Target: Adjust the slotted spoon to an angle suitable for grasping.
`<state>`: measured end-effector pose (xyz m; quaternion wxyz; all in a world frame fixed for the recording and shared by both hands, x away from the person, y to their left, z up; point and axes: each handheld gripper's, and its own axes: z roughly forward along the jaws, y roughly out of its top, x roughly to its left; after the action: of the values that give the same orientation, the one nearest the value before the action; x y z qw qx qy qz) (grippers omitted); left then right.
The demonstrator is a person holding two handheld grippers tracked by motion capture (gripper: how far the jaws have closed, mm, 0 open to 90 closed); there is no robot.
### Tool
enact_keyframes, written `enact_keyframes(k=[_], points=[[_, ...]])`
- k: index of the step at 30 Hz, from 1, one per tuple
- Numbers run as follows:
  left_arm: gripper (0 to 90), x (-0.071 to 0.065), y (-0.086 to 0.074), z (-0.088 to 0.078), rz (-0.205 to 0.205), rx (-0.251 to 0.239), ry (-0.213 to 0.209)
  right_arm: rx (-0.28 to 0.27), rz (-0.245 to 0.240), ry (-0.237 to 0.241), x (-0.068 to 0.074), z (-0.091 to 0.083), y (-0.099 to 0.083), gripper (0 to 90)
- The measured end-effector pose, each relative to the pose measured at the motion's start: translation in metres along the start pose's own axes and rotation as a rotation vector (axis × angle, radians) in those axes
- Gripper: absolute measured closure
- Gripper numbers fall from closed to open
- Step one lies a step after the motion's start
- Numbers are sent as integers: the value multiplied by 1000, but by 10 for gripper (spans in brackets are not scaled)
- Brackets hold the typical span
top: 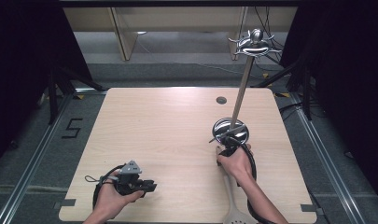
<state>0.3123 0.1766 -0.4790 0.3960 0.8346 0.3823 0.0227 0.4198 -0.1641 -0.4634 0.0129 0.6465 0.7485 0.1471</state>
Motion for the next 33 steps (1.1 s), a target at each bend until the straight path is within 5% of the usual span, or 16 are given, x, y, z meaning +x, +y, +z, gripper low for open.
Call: enact_keyframes(k=[1, 12, 14, 16, 17, 19, 22, 33], points=[[754, 0, 0, 0, 1, 3, -2, -26, -31, 3, -2, -4, -1, 691], [747, -2, 1, 0, 15, -14, 1, -272, -47, 171, -25, -56, -24, 691], [747, -1, 1, -2, 33, 4, 3, -307, -70, 181, -28, -64, -29, 691], [745, -3, 0, 0, 6, -19, 0, -323, -39, 199, -28, -74, -36, 691], [744, -3, 0, -1, 11, -20, 3, -359, -84, 190, -31, -75, -37, 691], [740, -3, 1, -1, 24, -28, -1, -402, -96, 220, -35, -83, -42, 691], [737, -3, 1, -1, 31, -35, -1, -459, -76, 249, -38, -92, -49, 692], [729, -6, 2, 0, 61, -37, -17, -682, -128, 302, -53, -116, -66, 692]])
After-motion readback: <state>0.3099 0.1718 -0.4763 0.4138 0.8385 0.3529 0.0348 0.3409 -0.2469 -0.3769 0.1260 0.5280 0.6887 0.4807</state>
